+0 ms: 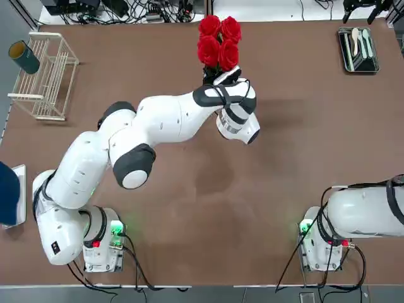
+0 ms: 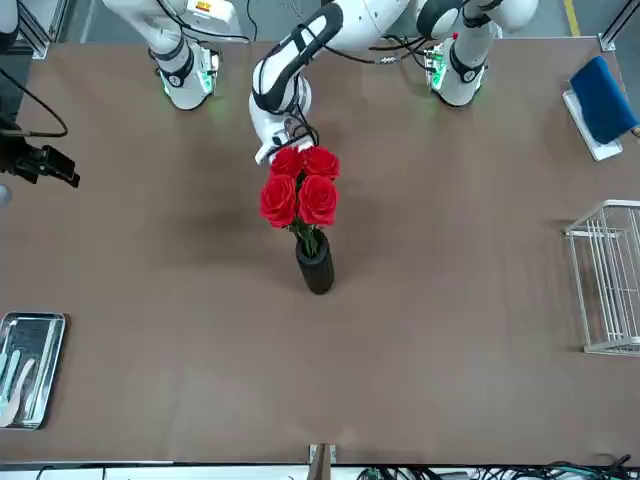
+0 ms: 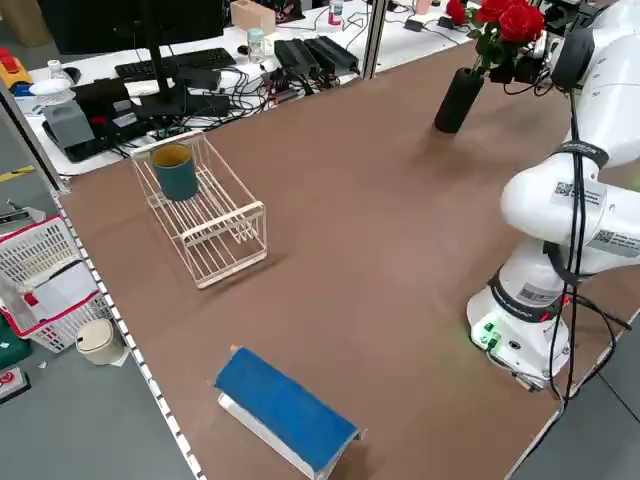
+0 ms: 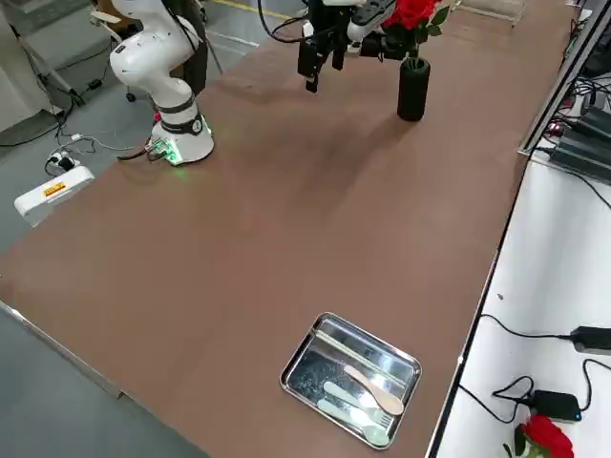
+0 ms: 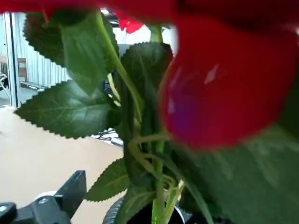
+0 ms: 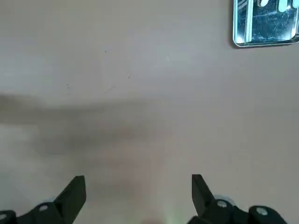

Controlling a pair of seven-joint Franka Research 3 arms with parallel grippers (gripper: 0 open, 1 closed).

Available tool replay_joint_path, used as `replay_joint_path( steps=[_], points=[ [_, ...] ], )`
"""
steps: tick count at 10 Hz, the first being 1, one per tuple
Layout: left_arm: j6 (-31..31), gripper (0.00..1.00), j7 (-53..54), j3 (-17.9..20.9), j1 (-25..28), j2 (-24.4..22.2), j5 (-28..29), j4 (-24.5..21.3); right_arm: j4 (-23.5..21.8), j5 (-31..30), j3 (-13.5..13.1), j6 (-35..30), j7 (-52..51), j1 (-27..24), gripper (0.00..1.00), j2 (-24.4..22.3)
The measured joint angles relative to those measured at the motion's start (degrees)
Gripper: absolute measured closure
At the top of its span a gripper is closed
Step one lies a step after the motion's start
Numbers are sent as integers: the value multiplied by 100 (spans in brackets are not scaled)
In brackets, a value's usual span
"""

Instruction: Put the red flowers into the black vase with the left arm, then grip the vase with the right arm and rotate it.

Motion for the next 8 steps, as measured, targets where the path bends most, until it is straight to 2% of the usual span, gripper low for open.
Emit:
replay_joint_path(
  steps=[5, 8],
  points=[
    [28, 0, 84, 42, 124, -3, 0, 10, 0, 0, 2, 0, 0, 0, 0, 0],
    [261, 0, 120, 94, 128, -1, 182, 8, 0, 0, 5, 2, 0, 0, 0, 0]
  ],
)
